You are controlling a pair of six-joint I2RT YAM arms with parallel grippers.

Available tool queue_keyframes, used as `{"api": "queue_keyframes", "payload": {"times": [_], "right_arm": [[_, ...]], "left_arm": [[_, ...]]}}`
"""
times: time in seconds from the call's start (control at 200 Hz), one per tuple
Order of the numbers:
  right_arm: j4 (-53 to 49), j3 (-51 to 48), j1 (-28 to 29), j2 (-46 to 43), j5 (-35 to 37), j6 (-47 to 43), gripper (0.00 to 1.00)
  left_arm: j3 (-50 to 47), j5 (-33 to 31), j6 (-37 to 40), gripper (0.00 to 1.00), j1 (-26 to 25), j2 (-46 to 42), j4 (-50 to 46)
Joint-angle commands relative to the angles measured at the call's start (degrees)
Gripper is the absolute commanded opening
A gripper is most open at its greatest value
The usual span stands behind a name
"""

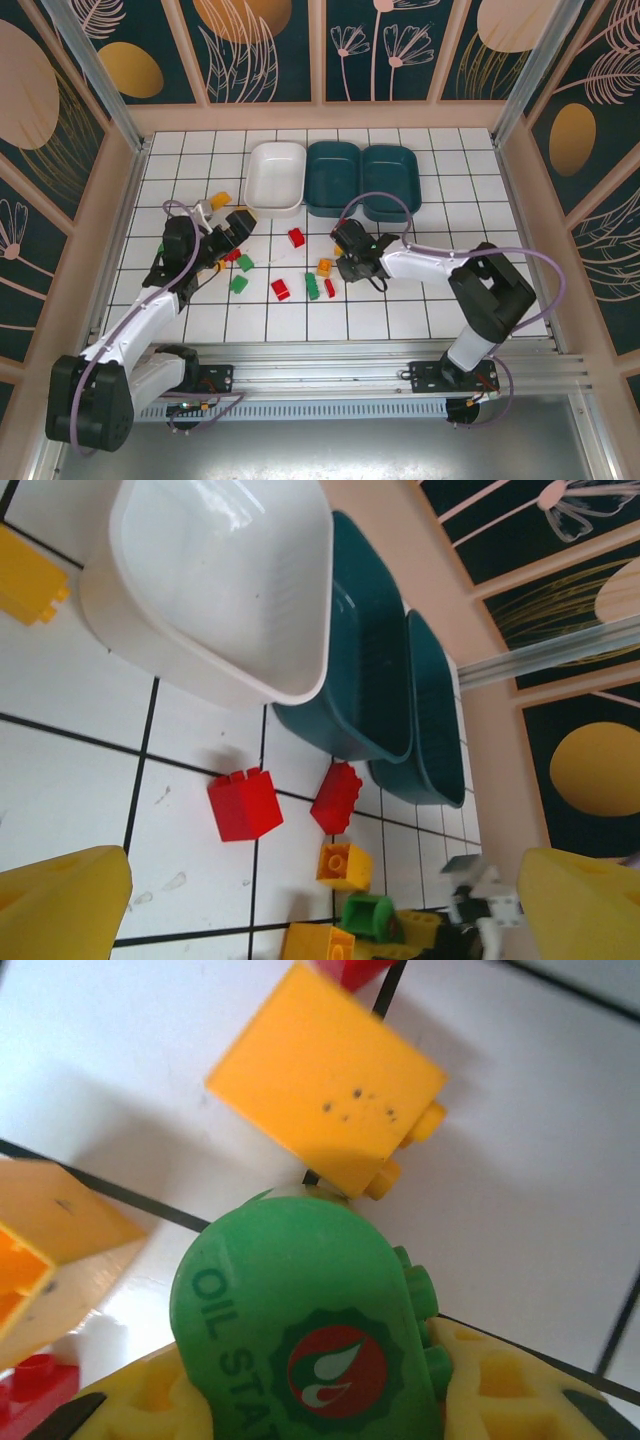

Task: Sort the legos into containers by color

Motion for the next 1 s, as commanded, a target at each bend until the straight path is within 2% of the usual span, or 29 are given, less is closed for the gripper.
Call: {"api": "queue_keyframes", "payload": {"times": [0.0,0.13,0.26,0.385,0.656,0.721,0.816,0.911,0.991], "right_arm": [[0.3,2.7,-0.7,-3.4,4.1,1.6,0.11],[0.5,6.7,-5.1,-4.3,6.0,1.1,0.11],[4.4,10.3,-13.9,-3.8,5.7,0.8,0.11],[5.4,17.1,-21.7,3.3,1.9,-0.7,0.11],[1.8,32.8,-28.9,19.0,-4.0,-2.5,0.14],[0.9,35.1,-29.6,20.7,-4.4,-2.5,0.23],[-0.4,37.5,-29.7,21.4,-3.0,-2.5,0.47],[-0.6,38.0,-29.7,19.7,-1.6,-2.6,0.55],[-0.9,37.9,-29.3,17.4,-0.3,-2.6,0.57]], "left_arm": [[1.2,2.2,0.5,0.98,-0.2,1.5,-2.5],[0.5,3.0,-0.1,0.98,-0.3,2.7,-2.6],[-0.3,3.2,-1.4,0.98,-0.2,2.8,-1.4],[0.3,4.0,-1.8,0.98,-0.2,3.2,-1.2],[1.6,6.7,-2.2,0.98,-1.1,4.4,0.7],[1.8,7.0,-2.1,0.98,-1.6,5.0,1.1],[2.2,7.4,-2.0,0.98,-2.1,6.0,1.3],[2.8,7.7,-1.5,0.99,-2.2,6.7,1.3],[3.4,7.7,-1.4,0.99,-2.4,7.0,1.4]]}}
